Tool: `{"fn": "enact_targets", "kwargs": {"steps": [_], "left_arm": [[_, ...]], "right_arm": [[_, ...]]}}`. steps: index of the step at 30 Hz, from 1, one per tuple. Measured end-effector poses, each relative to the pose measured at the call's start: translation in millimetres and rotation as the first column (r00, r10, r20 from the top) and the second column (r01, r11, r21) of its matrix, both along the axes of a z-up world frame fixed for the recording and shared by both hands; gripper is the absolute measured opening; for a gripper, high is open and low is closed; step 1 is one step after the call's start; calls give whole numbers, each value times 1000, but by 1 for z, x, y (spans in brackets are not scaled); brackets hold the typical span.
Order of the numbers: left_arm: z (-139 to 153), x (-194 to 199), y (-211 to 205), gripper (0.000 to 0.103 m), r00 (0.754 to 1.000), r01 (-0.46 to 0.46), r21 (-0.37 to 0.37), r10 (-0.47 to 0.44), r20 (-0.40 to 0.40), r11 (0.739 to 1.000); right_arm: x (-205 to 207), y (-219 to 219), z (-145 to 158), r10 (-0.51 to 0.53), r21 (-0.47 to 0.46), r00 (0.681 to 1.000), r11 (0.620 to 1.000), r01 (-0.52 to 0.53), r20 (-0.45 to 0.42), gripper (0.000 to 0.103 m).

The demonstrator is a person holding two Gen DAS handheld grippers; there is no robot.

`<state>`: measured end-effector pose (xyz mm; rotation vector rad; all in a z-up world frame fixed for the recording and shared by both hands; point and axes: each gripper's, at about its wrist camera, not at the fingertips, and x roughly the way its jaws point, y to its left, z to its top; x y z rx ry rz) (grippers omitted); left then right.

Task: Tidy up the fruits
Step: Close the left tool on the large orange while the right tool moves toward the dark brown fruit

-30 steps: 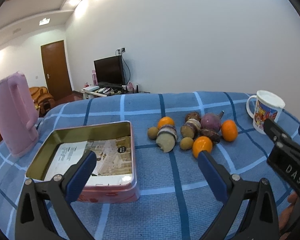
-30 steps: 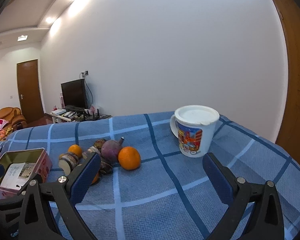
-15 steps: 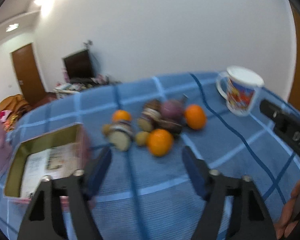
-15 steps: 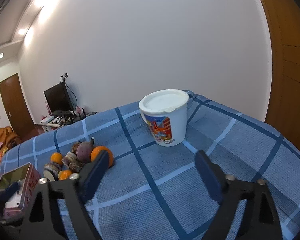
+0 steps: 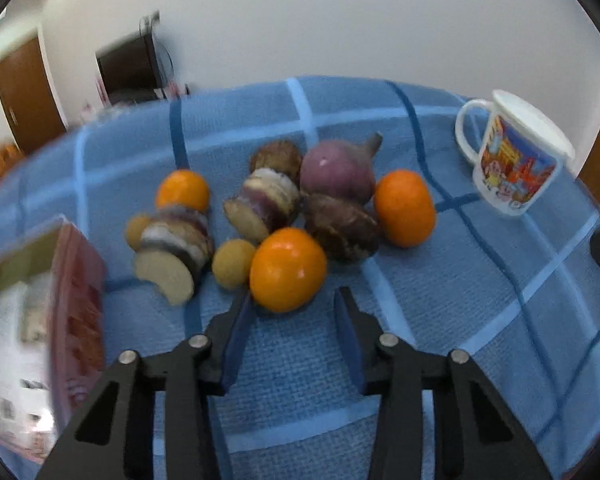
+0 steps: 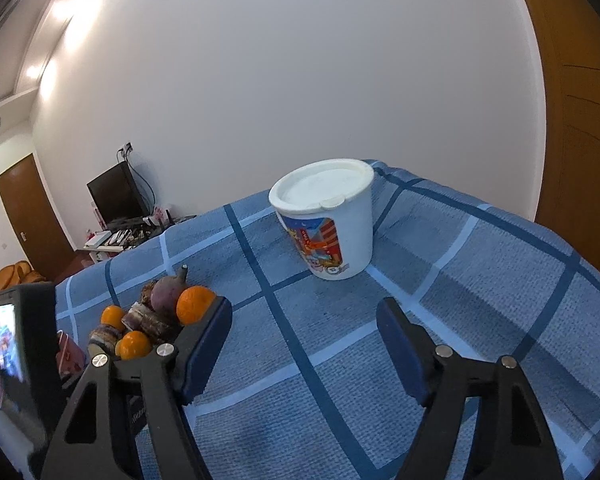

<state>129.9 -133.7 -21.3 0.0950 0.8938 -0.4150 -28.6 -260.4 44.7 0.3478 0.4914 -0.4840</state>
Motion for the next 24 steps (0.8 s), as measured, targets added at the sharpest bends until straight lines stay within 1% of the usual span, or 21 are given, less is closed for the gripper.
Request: {"fn": "enact_targets", "kwargs": {"steps": [2,4,5,6,7,9,11,12,14,17,18,20,21,22,23,24], "left_arm": [[-1,4,10,33,1000,-5,-54,4,-17,999],[1,0,16,29,1000,-7,-74,7,0,997],[4,-4,18,27,1000,-3,-82,5,20,997],[7,-10,21,22,999,7,-93,-2,45,996],[12,-17,25,20,998,25,-109,-17,67,994],[22,-33,37,20,994,56,-158,-41,100,986],[30,-42,47,20,990,78,-183,-54,128,980],[33,-49,54,20,987,82,-182,-54,151,980],[33,-48,58,20,984,71,-162,-43,171,984],[28,-40,54,20,989,65,-154,-43,142,986],[28,-37,49,21,989,74,-148,-53,139,986],[25,-33,37,26,987,91,-111,-75,144,990],[22,-28,31,30,988,92,-96,-80,130,991],[19,-26,31,38,990,91,-95,-80,114,991],[15,-21,29,42,993,86,-103,-77,87,991],[13,-15,29,53,996,66,-112,-58,72,991]], "right_arm": [[3,0,-2,5,7,1000,1000,-5,-9,76],[4,-1,-3,8,8,1000,1000,-8,-15,76],[5,0,-4,9,5,1000,1000,-9,-18,76],[5,0,-5,11,4,1000,1000,-11,-19,76],[5,-1,-5,16,6,1000,1000,-16,-18,76],[6,-2,-7,34,28,999,999,-33,-15,76],[7,-2,-9,45,41,999,998,-44,-21,76],[9,-2,-10,51,45,998,998,-49,-28,76],[12,-1,-13,60,54,997,997,-58,-43,76],[16,1,-18,78,78,995,994,-73,-58,76],[16,1,-19,82,80,995,994,-76,-62,76],[15,2,-19,81,78,995,994,-76,-63,76],[14,2,-19,79,78,995,994,-74,-61,76],[13,2,-19,79,81,995,994,-74,-60,76],[14,1,-19,80,88,995,993,-74,-59,76],[14,1,-20,82,97,995,992,-76,-59,76]]}}
